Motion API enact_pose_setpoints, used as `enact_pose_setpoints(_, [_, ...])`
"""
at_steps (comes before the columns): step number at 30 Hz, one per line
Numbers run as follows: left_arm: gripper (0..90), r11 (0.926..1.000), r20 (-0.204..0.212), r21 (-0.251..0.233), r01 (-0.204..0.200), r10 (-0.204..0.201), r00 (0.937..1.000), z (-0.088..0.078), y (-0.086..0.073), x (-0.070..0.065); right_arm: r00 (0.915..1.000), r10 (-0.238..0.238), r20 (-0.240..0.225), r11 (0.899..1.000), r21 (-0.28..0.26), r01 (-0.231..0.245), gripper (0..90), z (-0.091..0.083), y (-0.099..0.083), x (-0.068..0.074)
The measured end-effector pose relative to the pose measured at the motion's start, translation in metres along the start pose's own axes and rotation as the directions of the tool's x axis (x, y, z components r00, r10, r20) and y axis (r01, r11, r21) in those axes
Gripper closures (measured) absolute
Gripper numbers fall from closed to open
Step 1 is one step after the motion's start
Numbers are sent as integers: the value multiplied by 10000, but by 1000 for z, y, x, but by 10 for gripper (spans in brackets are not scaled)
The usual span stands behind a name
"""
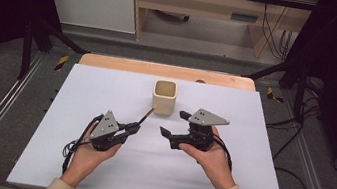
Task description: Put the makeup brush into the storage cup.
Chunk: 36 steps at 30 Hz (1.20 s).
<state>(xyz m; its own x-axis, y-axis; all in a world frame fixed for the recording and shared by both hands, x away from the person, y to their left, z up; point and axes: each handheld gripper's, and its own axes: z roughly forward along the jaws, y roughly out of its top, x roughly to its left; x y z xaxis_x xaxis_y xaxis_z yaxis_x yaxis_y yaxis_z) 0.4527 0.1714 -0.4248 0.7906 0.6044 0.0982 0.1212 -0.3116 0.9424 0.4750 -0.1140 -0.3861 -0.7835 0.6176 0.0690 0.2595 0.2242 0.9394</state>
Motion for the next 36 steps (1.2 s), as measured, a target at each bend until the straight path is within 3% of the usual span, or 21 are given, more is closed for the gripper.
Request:
enact_pose_setpoints(3, [836,10000,49,-35,5,-5,10000,2,0,-4,10000,18,39,9998,-181,-18,149,-1,-2,1])
enact_pose_setpoints(4, [836,10000,27,-67,46,-46,10000,2,0,-4,10000,-4,-7,9993,-371,3,191,-1,-3,3])
enact_pose_setpoints(9, [836,9982,139,-371,473,-468,9988,2,0,-5,9998,41,-180,9987,-512,-51,269,0,-4,7])
enact_pose_setpoints(14, [836,9986,235,-345,397,-389,9990,4,-2,-9,9973,219,-700,9969,-740,-271,358,6,-4,12])
enact_pose_setpoints(19, [835,9986,295,-416,319,-307,9991,4,0,-13,9954,372,-888,9950,-891,-451,392,8,-4,14])
enact_pose_setpoints(26, [835,9986,433,-463,254,-234,9988,6,1,-17,9873,589,-1477,9920,-1017,-744,490,16,-4,19])
enact_pose_setpoints(36, [835,9982,522,-543,267,-239,9984,7,2,-20,9813,773,-1764,9899,-1037,-966,573,20,-6,20])
